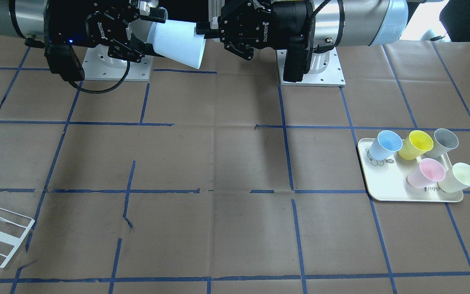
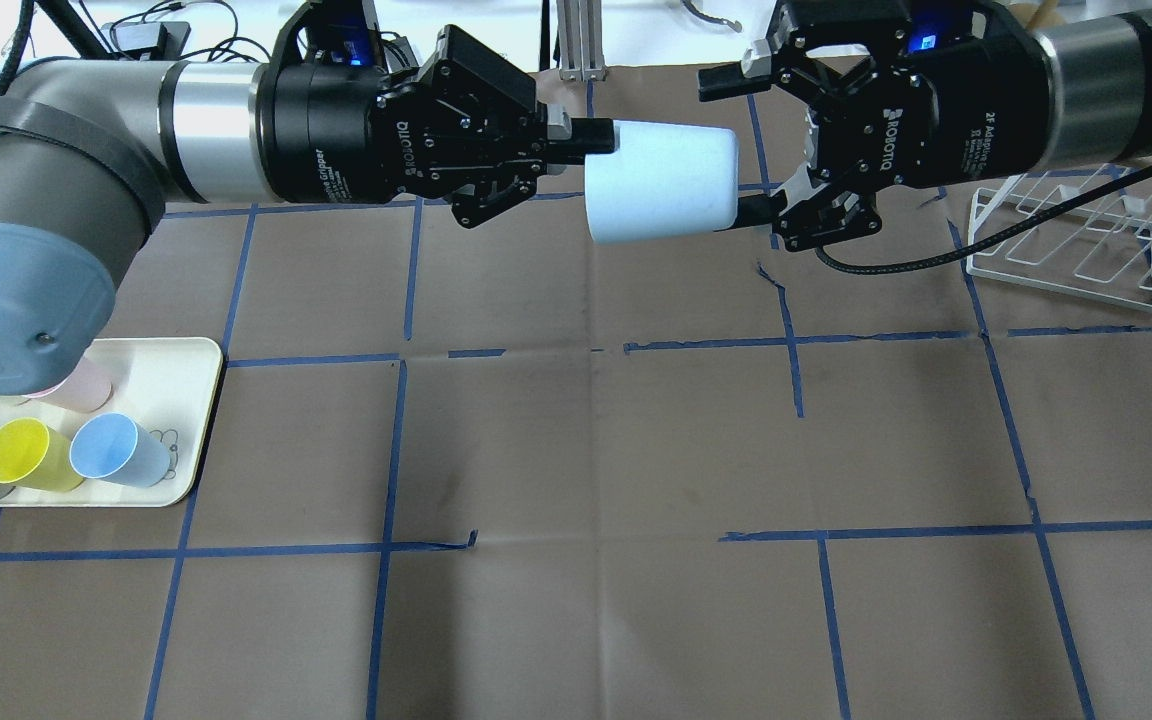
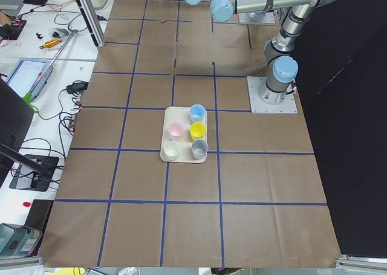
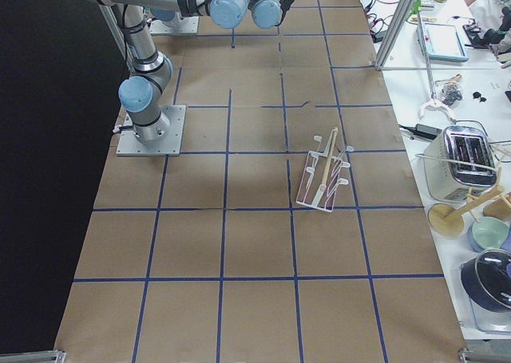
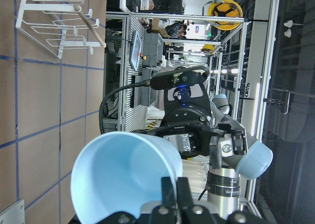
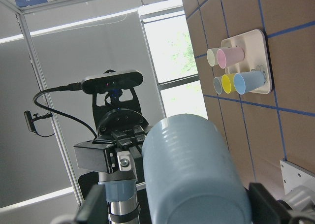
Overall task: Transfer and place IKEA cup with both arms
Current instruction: 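Open the right gripper and withdraw it while the left gripper holds the cup, then lower the cup with the left gripper onto the white tray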
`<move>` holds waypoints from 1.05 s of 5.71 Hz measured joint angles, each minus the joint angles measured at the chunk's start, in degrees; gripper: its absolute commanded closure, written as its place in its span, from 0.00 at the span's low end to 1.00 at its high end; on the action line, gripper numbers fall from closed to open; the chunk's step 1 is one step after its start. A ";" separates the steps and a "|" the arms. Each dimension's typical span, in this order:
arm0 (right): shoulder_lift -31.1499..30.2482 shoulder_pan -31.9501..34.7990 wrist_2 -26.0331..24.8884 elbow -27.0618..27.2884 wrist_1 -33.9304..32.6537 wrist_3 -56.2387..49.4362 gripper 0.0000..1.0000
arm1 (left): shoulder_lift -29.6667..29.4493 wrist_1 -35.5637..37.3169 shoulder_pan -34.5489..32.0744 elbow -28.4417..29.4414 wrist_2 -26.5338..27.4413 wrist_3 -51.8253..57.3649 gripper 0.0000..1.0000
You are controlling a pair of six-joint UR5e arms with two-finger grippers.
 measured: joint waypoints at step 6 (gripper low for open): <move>-0.31 -6.85 -23.59 0.21 -40.34 32.05 0.00 | -1.53 4.72 2.14 3.09 43.90 -3.25 1.00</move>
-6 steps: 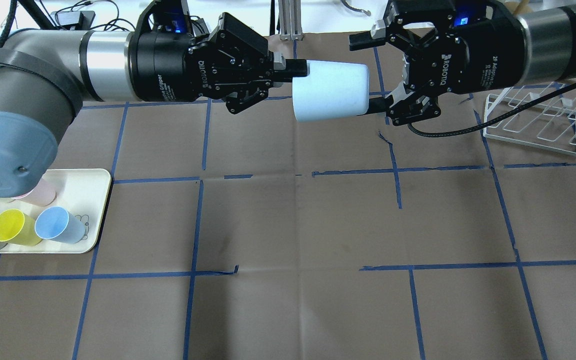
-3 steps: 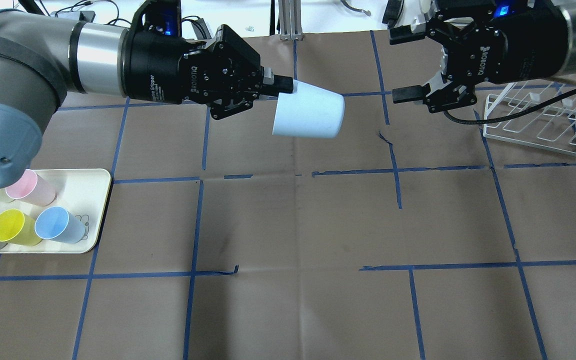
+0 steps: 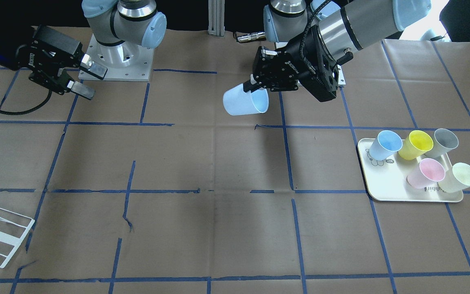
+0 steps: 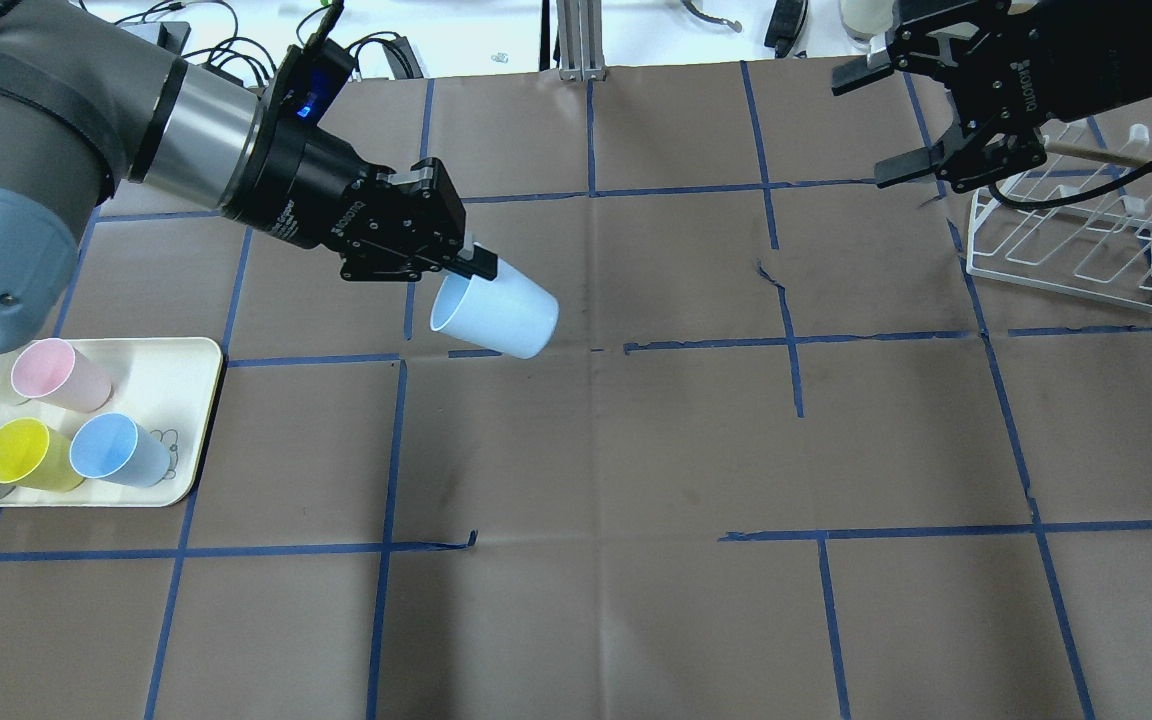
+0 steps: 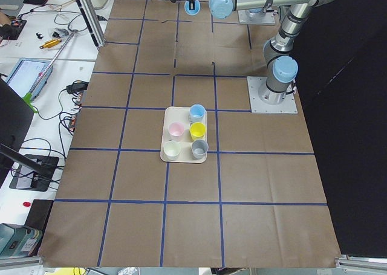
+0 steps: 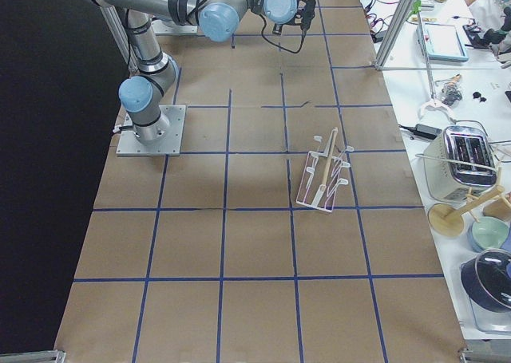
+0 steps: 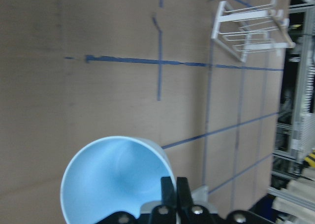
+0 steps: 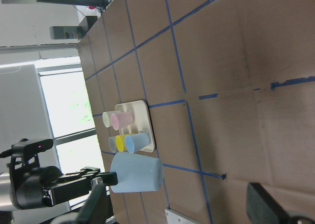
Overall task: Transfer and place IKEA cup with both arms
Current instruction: 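Lower the cup with the left gripper onto the white tray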
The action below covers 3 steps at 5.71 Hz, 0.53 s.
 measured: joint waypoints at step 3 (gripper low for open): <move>-0.52 6.19 -22.95 -0.30 -6.64 12.29 0.00 | -7.73 13.47 5.54 -0.88 27.29 0.28 1.00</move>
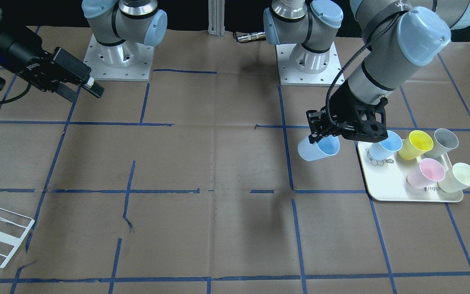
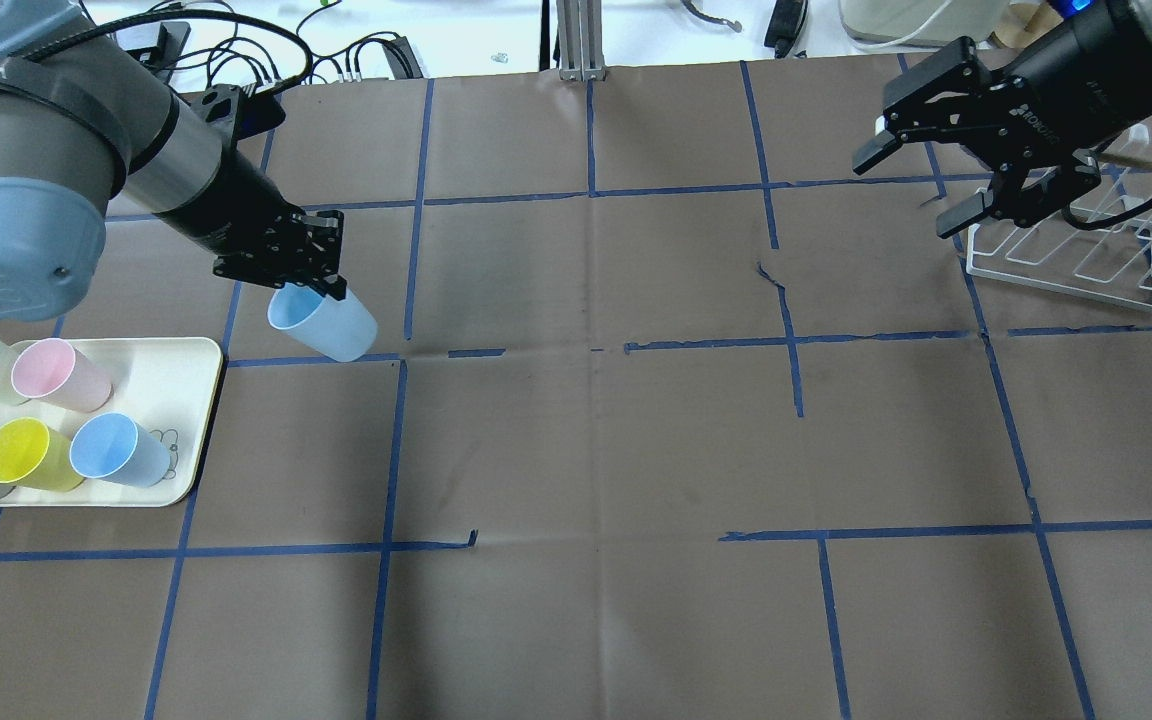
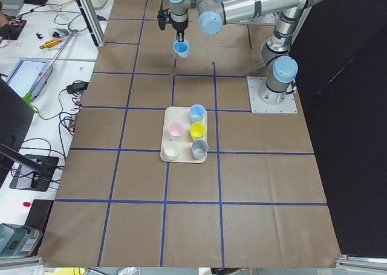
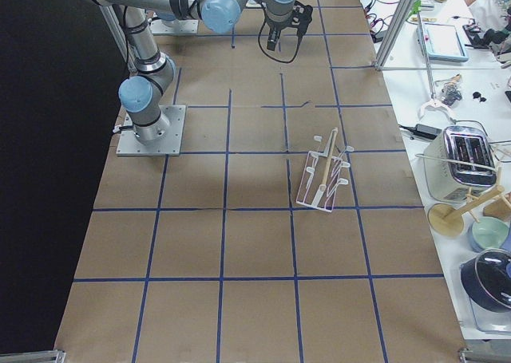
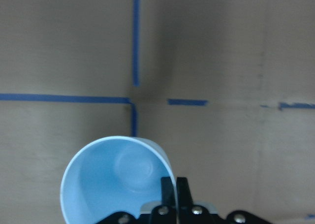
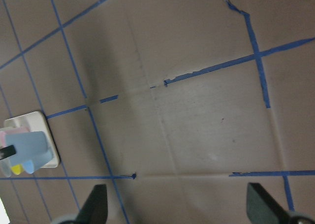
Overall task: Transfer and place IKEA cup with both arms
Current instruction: 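Lower the cup with the left gripper onto the white tray, then open the left gripper to release the cup upright on the tray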
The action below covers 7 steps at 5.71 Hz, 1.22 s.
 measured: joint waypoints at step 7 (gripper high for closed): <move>0.54 11.77 -19.38 0.63 -5.80 9.54 0.00 | -13.03 13.57 15.78 -3.43 15.97 11.78 0.90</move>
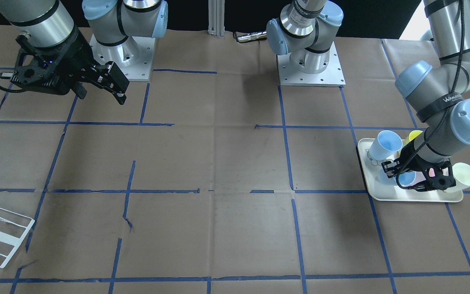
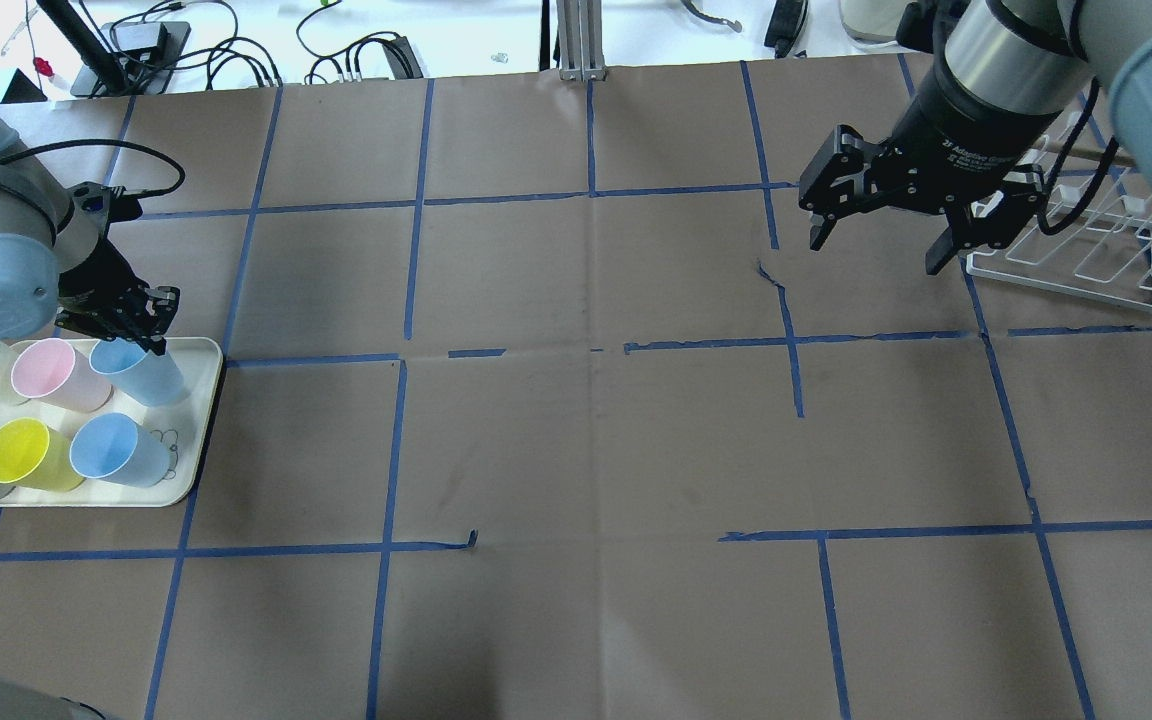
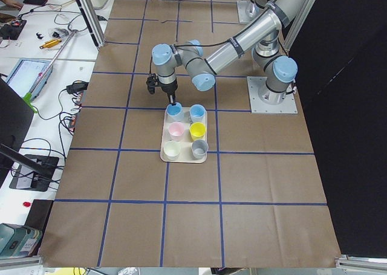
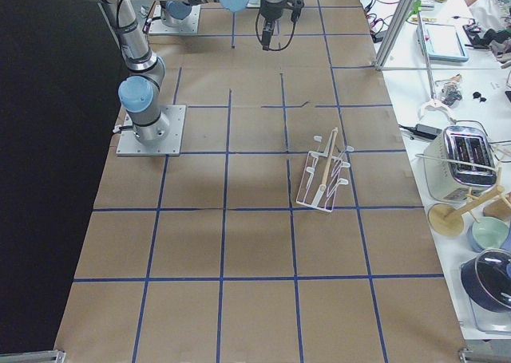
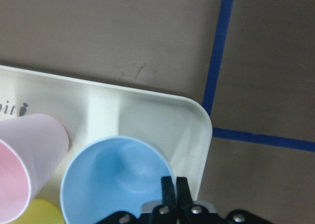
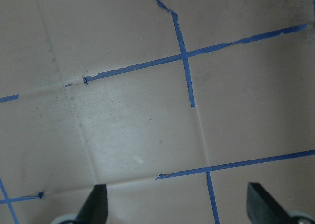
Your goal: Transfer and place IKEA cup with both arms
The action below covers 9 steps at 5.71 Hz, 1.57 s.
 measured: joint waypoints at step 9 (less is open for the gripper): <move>0.83 0.66 -4.50 2.95 -5.80 1.33 0.00 | 6.37 -15.89 -14.04 12.23 -0.85 -8.01 0.02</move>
